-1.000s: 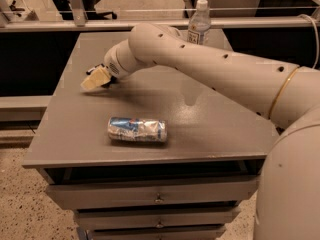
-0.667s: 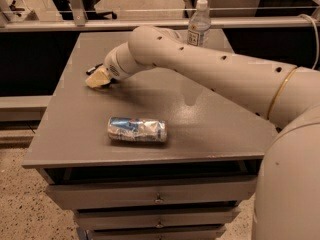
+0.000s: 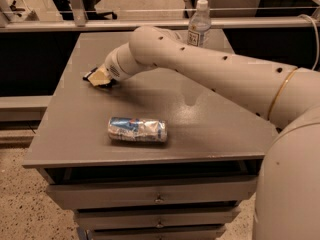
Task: Pick rxbar blueberry
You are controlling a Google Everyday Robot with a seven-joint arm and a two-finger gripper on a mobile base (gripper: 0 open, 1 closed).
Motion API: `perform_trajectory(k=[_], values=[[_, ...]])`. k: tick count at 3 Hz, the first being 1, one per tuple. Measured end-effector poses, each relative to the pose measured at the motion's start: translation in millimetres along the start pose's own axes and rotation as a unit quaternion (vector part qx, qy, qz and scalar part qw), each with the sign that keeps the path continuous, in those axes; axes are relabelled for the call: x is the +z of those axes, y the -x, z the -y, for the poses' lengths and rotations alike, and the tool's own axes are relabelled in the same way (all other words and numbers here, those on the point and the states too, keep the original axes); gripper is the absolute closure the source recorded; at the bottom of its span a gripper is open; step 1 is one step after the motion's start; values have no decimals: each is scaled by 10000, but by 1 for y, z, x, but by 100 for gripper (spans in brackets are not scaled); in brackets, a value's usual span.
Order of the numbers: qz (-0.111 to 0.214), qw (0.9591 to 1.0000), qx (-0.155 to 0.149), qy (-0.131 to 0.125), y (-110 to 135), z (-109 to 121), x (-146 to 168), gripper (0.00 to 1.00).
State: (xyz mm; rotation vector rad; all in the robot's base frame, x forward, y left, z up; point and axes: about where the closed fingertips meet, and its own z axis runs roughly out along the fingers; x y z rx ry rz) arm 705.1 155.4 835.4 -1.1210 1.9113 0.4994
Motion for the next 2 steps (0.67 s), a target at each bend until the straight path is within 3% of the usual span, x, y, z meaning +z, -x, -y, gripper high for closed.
perform_trajectory(k=[1,2], values=[[47,9996,-61,266,10,-6,-8,100],[295,9977,-246,556,34,-5,-37,100]])
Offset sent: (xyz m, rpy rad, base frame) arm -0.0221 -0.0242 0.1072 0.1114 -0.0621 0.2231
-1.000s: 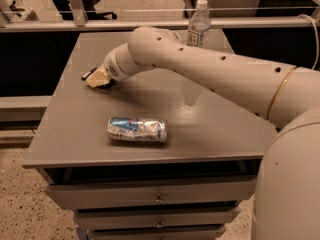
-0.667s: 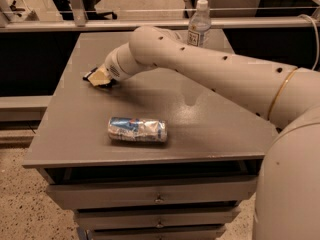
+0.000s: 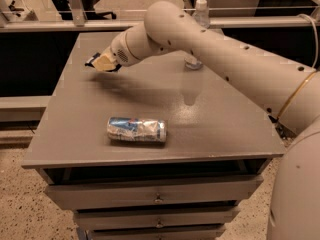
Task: Pick rxbar blueberry
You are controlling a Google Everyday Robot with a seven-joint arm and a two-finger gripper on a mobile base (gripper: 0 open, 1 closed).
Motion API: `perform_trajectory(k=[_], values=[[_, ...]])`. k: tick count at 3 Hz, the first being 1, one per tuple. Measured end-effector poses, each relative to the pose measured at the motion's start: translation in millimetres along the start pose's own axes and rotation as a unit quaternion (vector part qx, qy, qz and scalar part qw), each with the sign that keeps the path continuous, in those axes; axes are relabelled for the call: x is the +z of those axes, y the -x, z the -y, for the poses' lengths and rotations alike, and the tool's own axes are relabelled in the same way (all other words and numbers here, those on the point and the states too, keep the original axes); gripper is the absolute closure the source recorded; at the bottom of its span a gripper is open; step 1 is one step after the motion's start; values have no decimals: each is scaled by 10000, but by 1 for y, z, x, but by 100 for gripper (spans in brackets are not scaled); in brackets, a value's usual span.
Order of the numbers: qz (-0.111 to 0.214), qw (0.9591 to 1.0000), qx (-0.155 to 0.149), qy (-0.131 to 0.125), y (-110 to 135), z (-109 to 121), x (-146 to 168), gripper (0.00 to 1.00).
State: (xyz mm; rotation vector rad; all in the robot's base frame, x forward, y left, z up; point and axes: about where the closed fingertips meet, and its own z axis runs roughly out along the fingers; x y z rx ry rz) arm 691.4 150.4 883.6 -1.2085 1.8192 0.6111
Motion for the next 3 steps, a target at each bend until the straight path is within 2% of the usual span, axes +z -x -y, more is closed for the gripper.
perform_trajectory(k=[1,2,3], values=[[456,9987,-162,168,29,3,-43,100],[968,9948,-169,271,48,3,-85,100],[1031,9942,-146,285,49,3,-90,100]])
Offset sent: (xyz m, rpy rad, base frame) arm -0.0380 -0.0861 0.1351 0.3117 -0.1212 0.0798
